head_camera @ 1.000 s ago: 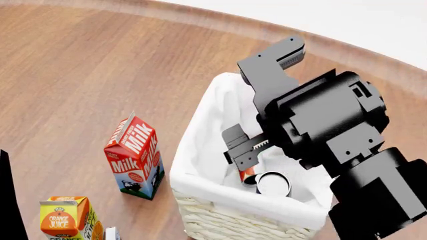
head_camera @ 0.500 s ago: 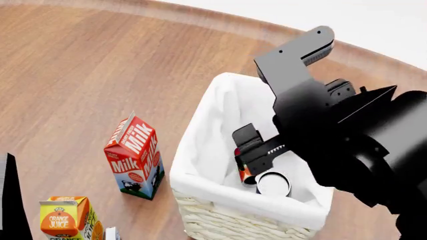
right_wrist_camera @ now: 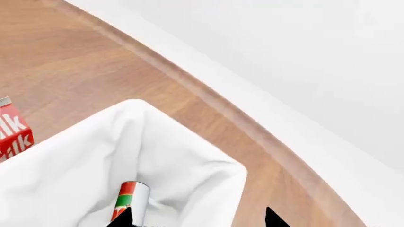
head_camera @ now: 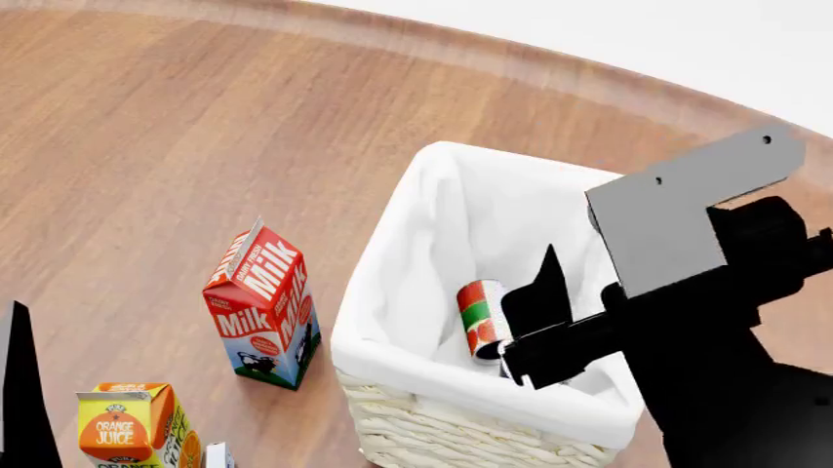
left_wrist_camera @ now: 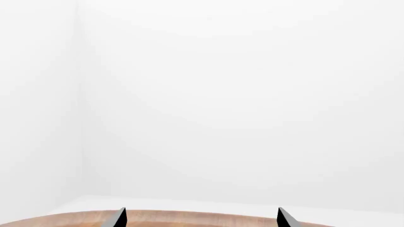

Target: Pick up the alphabet soup and the tomato sauce, and put them in the basket.

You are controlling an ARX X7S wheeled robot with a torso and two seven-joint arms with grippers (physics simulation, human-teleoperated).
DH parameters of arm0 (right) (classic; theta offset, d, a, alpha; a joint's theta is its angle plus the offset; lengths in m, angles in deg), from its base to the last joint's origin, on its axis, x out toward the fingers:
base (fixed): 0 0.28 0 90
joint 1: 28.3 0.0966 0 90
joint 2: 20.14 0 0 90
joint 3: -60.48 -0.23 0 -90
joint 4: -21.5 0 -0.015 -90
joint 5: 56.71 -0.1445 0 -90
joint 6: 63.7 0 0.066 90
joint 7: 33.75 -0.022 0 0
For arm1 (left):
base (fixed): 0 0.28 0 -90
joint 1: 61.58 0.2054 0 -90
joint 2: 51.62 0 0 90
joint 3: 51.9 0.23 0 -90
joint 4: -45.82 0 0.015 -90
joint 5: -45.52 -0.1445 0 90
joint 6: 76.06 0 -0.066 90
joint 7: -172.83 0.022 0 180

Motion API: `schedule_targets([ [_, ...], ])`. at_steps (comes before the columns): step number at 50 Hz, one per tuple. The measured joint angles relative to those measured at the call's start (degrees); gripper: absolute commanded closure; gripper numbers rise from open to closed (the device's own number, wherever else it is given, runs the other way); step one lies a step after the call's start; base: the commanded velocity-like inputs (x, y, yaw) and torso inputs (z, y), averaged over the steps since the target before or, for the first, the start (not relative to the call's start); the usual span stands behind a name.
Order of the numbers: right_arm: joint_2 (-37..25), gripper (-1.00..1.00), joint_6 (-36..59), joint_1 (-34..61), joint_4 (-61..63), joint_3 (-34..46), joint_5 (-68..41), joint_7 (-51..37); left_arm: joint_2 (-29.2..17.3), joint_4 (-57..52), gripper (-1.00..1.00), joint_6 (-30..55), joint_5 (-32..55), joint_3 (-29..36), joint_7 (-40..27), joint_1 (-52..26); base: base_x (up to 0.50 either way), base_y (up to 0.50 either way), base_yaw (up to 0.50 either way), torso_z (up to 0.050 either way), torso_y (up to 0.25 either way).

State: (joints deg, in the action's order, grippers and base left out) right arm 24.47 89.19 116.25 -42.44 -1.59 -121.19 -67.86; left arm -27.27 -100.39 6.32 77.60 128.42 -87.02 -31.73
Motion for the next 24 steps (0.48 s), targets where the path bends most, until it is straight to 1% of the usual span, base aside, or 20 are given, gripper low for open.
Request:
schedule_targets([
  [11, -4.15, -1.0, -11.33, -9.6, 10.59, -2.04, 9.29, -2.51, 0.21, -0.21, -1.0, 0.41, -0.03, -0.11, -0.06, 0.16, 0.0, 0.0, 0.0, 0.0, 0.0],
  [24, -5.47, -1.0, -26.58, -22.63, 15.2, -1.89, 22.24, -4.89, 0.12, -0.43, -1.0, 0.6, -0.12, -0.29, -0.12, 0.39, 0.0, 0.0, 0.0, 0.0, 0.0],
])
